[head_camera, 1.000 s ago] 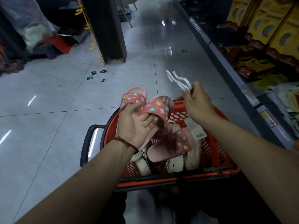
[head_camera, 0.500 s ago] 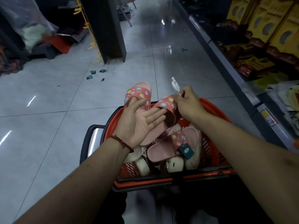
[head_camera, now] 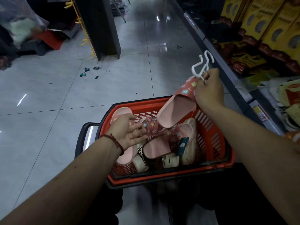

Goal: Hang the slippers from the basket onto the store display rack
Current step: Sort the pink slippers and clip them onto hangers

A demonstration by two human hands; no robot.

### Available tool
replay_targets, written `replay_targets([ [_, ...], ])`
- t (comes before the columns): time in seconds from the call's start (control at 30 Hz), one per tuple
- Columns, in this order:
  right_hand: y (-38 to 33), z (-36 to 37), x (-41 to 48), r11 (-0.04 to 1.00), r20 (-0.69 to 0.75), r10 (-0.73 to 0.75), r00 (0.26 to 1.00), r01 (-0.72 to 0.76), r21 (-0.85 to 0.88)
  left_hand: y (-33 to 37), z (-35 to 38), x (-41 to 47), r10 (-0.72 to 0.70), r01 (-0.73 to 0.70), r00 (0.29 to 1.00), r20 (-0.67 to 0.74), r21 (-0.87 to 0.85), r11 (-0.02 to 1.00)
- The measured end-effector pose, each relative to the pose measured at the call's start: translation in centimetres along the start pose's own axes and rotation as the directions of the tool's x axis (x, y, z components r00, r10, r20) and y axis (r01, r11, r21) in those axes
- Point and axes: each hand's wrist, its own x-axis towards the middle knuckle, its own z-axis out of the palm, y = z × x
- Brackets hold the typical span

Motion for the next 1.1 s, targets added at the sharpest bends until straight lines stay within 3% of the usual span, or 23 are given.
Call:
replay_targets([
  [0.07, 0.2, -0.5, 0.2, 0.999, 0.037, -0.007, 0.999, 0.009, -0.038, -0.3, 0.8, 0.1, 0.032, -0.027, 0.999, -0.018, 0.235, 0.972],
  [0.1, 0.3, -0.6, 0.3, 0.998, 0.061, -0.007, 0.998, 0.011, -0.063, -0.6, 1.3, 0.2, 0.106, -0.094, 0.994, -0.005, 0.413, 0.906],
  [0.13, 0.6, -0.8, 0.3, 0.996, 0.083, 0.000, 0.997, 0.008, -0.091, -1.0, 1.9, 0.4, 0.218, -0.201, 0.975, 0.046, 0.598, 0.776],
  [0.2, 1.2, -1.2, 0.3, 0.990, 0.115, 0.024, 0.993, -0.008, -0.138, -2.4, 3.0, 1.9, 0.408, -0.407, 0.877, 0.256, 0.846, 0.344],
  [0.23, 1.5, -1.4, 0.3, 0.988, 0.123, 0.039, 0.992, -0.020, -0.154, -3.1, 3.5, 2.9, 0.407, -0.447, 0.839, 0.361, 0.883, 0.140],
  [0.3, 2.2, -2.0, 0.4, 0.983, 0.133, 0.064, 0.989, -0.040, -0.181, -4.6, 4.1, 5.5, 0.272, -0.463, 0.827, 0.493, 0.870, -0.170],
  [0.37, 2.9, -2.7, 0.7, 0.977, 0.143, 0.063, 0.988, -0.031, -0.212, -5.7, 4.9, 7.1, 0.157, -0.442, 0.823, 0.547, 0.788, -0.429],
  [0.43, 3.7, -3.4, 0.9, 0.966, 0.145, 0.043, 0.988, -0.005, -0.257, -6.2, 5.9, 7.5, 0.107, -0.429, 0.792, 0.602, 0.672, -0.603],
  [0.53, 4.9, -4.2, 1.3, 0.959, 0.153, 0.040, 0.987, 0.006, -0.284, -6.8, 7.3, 7.5, 0.054, -0.423, 0.759, 0.649, 0.554, -0.717],
  [0.6, 5.5, -4.5, 1.6, 0.964, 0.137, 0.053, 0.989, -0.015, -0.265, -7.1, 8.0, 7.6, 0.046, -0.408, 0.761, 0.647, 0.533, -0.742],
  [0.9, 6.4, -3.2, 2.3, 0.972, -0.077, 0.235, 0.969, -0.236, 0.000, -7.3, 8.8, 8.8, 0.055, -0.451, 0.780, 0.624, 0.620, -0.642],
  [1.0, 6.2, -2.7, 2.4, 0.947, -0.057, 0.319, 0.946, -0.317, 0.053, -7.3, 8.4, 9.0, 0.064, -0.453, 0.756, 0.651, 0.593, -0.666],
  [1.1, 6.2, -2.1, 2.1, 0.946, 0.005, 0.312, 0.950, -0.311, 0.093, -7.8, 9.0, 8.5, 0.072, -0.432, 0.720, 0.690, 0.527, -0.732],
])
